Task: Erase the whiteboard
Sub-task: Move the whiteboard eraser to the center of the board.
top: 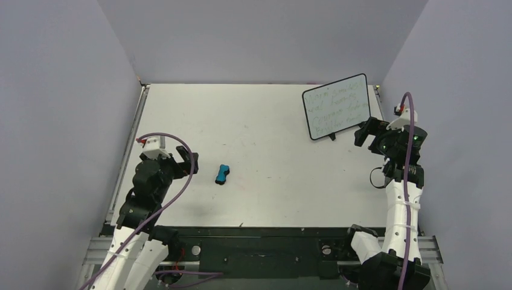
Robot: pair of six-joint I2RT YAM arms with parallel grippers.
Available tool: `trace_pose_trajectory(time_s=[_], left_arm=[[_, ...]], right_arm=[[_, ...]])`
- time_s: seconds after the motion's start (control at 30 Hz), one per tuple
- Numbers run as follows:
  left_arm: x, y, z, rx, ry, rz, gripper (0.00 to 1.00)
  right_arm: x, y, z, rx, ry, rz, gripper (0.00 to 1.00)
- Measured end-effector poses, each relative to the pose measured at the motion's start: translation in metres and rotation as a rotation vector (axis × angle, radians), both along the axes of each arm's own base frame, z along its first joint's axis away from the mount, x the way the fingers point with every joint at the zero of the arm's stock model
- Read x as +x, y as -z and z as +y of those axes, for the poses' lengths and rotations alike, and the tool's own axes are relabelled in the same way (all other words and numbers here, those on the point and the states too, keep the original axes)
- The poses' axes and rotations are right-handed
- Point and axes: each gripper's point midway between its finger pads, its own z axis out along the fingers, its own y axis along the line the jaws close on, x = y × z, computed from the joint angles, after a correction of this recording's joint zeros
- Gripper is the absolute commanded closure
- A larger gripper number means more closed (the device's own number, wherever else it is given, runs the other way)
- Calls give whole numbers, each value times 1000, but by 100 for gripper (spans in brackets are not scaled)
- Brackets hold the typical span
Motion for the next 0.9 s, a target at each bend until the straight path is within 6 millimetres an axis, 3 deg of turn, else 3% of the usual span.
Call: trace_pose_trajectory(time_s=[0.17,0.47,0.6,0.77,0.9], left_arm=[[-9,12,-8,-41,31,80,3],[-3,53,-14,-33,12,303,3],[5,73,-19,-11,21,406,3],[12,91,-27,14,39,500,4],[16,105,-34,57,52,556,12]], right_arm=[[-2,-3,18,9,-115,0,0],[-23,-18,119,-82,-685,-60,0],[-23,-1,133,-26,-789,-13,0],[-35,41,137,15,-861,106,0],[-49,48,141,5,-894,90,0]])
